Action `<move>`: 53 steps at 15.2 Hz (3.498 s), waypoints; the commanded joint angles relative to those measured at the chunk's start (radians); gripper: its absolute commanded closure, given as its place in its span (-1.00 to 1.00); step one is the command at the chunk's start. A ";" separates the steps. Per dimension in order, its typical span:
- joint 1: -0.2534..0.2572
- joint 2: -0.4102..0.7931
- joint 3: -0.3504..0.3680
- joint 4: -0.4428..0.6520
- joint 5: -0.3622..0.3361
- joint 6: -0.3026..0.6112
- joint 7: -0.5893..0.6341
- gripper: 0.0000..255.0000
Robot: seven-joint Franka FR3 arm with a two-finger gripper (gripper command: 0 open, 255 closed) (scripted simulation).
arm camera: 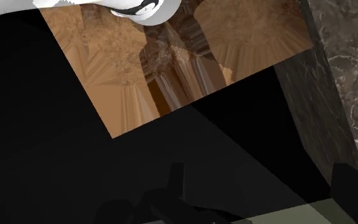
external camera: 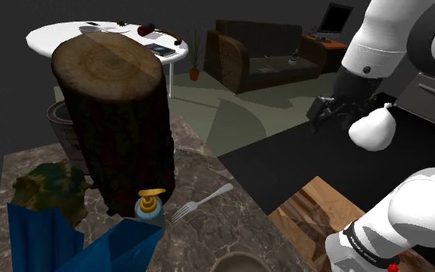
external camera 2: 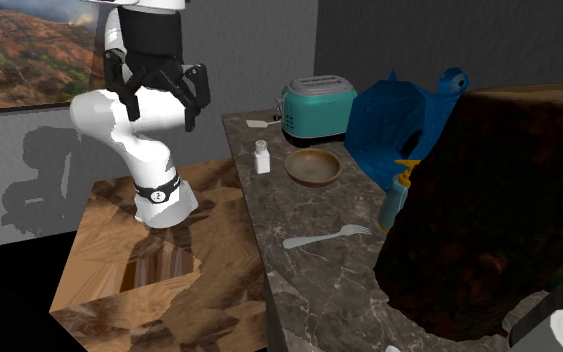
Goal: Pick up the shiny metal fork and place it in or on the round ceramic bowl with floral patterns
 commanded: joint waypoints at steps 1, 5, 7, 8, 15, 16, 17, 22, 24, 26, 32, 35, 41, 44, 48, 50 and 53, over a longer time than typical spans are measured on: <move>-0.005 -0.016 0.068 -0.034 0.060 0.024 0.114 -1.00; -0.028 -0.005 0.205 -0.057 0.169 0.080 0.322 -1.00; -0.046 0.016 0.277 -0.057 0.220 0.115 0.425 -1.00; -0.058 0.029 0.315 -0.054 0.244 0.133 0.476 -1.00; -0.203 0.167 0.598 0.018 0.372 0.281 0.826 -1.00; -0.234 0.191 0.642 0.035 0.382 0.303 0.875 -1.00; -0.270 0.215 0.689 0.054 0.391 0.325 0.924 -1.00; -0.509 0.324 0.958 0.168 0.412 0.428 1.162 -1.00; -0.637 0.348 1.084 0.223 0.419 0.459 1.249 -1.00; -0.775 0.347 1.213 0.283 0.436 0.478 1.323 -1.00; -0.878 0.320 1.322 0.291 0.484 0.525 1.338 -1.00; -0.909 0.311 1.368 0.271 0.508 0.565 1.325 -1.00; -0.908 0.311 1.368 0.271 0.509 0.565 1.324 -1.00; -0.908 0.311 1.368 0.271 0.509 0.565 1.324 1.00; -0.908 0.311 1.368 0.271 0.509 0.565 1.324 1.00; -0.908 0.311 1.368 0.271 0.509 0.565 1.324 1.00; -0.908 0.311 1.368 0.271 0.509 0.565 1.324 1.00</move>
